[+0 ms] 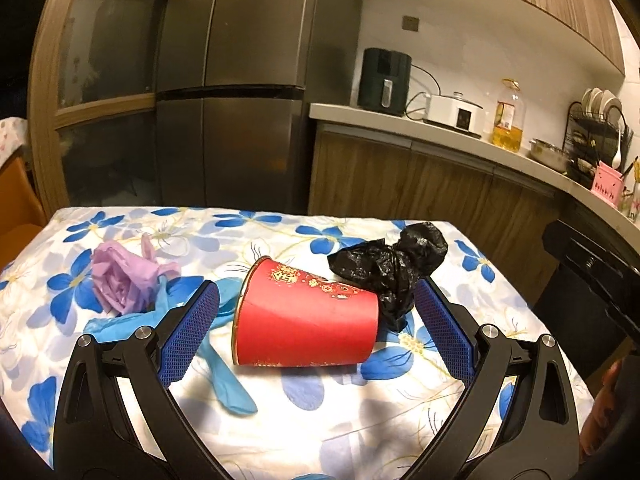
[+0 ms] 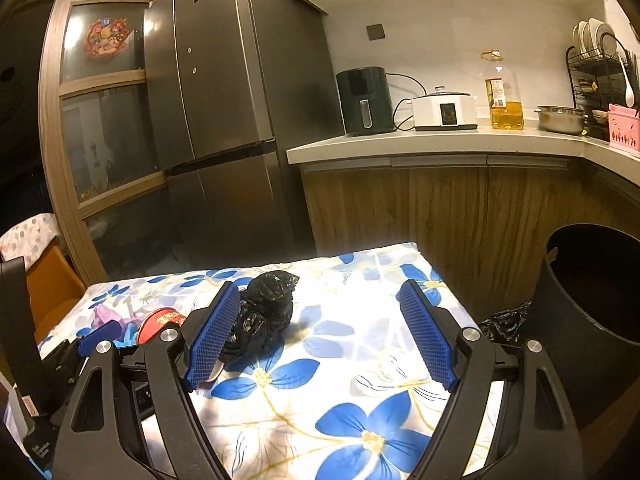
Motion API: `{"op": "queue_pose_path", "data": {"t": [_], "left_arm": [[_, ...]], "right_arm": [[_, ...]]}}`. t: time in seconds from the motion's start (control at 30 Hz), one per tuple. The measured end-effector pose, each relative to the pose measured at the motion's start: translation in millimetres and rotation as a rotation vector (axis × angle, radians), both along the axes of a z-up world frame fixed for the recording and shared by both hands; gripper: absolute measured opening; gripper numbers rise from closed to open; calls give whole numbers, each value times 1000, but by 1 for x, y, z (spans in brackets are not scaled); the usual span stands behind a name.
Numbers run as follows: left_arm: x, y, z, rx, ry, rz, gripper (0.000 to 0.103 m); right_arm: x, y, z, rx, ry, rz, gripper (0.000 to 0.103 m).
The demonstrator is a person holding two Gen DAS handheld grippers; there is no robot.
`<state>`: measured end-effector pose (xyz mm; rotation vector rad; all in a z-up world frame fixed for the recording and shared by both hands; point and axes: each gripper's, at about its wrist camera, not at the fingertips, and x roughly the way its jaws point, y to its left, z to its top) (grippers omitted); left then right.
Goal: Collect trash
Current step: 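Grasp the red paper cup with the left gripper while the right gripper grasps the black bag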
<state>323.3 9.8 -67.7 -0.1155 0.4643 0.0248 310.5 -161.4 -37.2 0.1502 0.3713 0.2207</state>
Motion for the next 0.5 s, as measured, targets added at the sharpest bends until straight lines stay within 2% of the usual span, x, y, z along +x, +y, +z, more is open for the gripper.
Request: {"op": "queue_pose_path", "data": {"t": [0.4,0.5], "left_arm": [[18,7,-17,-34,86,-32,96],[20,10,-21,-54,101,-40,88]], "right_arm": [[29,19,-10,-17,28,16,80],[36,24,-13,-28,37,22,80]]}}
